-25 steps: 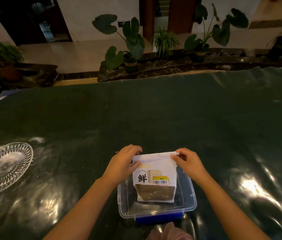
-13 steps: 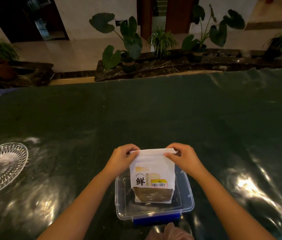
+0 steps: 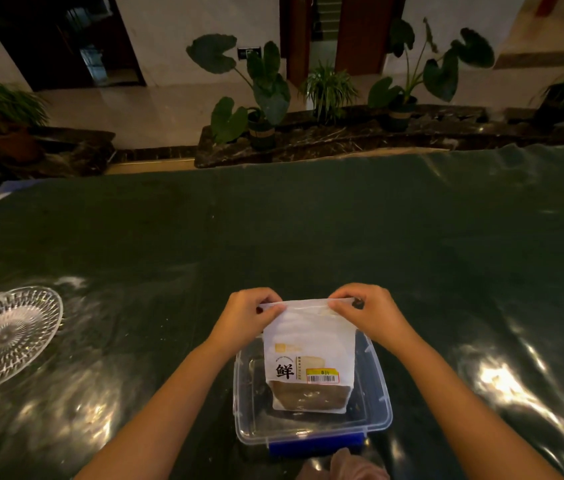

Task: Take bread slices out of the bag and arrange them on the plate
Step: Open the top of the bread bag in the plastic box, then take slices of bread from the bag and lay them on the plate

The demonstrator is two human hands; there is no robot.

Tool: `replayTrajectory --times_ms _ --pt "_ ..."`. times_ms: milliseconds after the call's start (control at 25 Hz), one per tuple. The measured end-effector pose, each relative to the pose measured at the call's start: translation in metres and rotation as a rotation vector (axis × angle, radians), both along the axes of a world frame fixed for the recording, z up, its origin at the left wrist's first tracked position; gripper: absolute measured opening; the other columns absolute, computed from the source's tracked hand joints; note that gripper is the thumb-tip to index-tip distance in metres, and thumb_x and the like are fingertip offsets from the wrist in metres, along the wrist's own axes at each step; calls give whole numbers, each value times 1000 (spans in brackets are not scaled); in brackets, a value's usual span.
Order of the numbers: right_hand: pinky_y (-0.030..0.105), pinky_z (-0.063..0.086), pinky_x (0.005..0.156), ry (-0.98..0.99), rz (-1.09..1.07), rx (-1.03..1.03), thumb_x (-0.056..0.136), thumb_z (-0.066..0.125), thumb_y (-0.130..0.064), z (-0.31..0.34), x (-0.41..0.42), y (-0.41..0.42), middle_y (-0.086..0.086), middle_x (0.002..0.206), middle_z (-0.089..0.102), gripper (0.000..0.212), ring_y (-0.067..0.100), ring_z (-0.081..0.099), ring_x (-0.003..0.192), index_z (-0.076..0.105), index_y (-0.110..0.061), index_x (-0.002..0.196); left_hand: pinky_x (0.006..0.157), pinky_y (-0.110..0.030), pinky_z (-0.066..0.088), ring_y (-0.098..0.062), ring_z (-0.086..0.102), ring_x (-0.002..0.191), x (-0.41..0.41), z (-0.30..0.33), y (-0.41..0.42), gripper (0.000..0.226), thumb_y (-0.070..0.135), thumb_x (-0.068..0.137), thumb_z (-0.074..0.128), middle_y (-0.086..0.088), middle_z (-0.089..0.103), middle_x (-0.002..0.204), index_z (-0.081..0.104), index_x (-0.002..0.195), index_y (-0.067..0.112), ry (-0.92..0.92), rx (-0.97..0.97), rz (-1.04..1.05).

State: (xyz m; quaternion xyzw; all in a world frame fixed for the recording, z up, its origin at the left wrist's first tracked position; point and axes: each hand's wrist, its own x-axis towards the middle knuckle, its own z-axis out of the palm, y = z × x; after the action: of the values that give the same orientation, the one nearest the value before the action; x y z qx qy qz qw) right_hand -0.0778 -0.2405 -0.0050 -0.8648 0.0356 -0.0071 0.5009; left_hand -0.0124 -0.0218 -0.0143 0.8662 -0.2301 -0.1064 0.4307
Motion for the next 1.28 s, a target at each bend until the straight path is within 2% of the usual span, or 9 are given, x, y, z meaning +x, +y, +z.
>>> replayTrajectory --times_ms 80,160,320,440,640,840,1040,1200,1280 --pt "16 48 68 57 14 -52 81 65 -19 7 7 2 -14 80 64 14 5 61 83 67 -31 75 88 -25 49 -10 60 100 -4 1 -3 21 24 81 65 7 65 99 63 102 26 -37 32 27" --pt "16 47 66 79 32 -101 81 64 -19 11 13 3 -13 77 63 13 4 61 80 67 -29 73 104 -34 35 -17 44 122 -11 -4 -1 51 27 76 69 0 55 127 50 124 28 -419 203 -26" --pt "12 44 62 116 77 -140 78 67 -23 17 18 4 -15 74 65 14 2 62 76 65 -32 68 109 -52 20 -27 31 130 -23 -10 -4 29 22 69 75 -10 52 135 65 96 27 -878 352 -139" --pt "14 45 65 123 105 -185 77 68 -24 21 25 4 -15 73 65 17 1 62 76 64 -35 64 110 -50 20 -25 34 130 -28 -5 -2 12 26 70 75 -7 56 131 66 78 26 -903 340 -132" --pt "17 47 64 126 94 -251 77 68 -24 23 38 -5 -14 73 64 19 5 62 77 63 -36 62 109 -51 18 -16 55 117 -45 -4 15 23 21 71 70 3 69 113 65 94 22 -875 429 -262" --pt "42 48 90 76 -17 -393 79 64 -30 20 51 -4 -8 73 65 12 11 61 78 63 -30 67 117 -40 16 -10 66 93 -71 8 27 29 24 77 65 4 74 90 50 102 24 -858 378 -360" --pt "39 54 84 124 -140 -296 81 65 -26 28 43 -2 3 93 66 11 21 62 93 65 -19 89 101 -37 44 -11 67 89 -86 13 34 42 26 69 75 1 74 92 55 106 20 -832 291 -414" --pt "31 47 89 -380 282 -514 79 60 -33 50 5 19 -2 103 65 21 12 56 102 62 -25 98 97 -28 47 -11 66 86 -88 14 32 37 24 72 74 1 73 89 56 104 21 -758 278 -446" --pt "33 35 104 -318 602 -707 83 50 -40 59 -7 25 -3 101 70 24 13 60 103 63 -26 97 96 -30 49 -10 65 86 -87 15 29 39 23 71 75 3 73 89 54 104 23 -734 310 -476"
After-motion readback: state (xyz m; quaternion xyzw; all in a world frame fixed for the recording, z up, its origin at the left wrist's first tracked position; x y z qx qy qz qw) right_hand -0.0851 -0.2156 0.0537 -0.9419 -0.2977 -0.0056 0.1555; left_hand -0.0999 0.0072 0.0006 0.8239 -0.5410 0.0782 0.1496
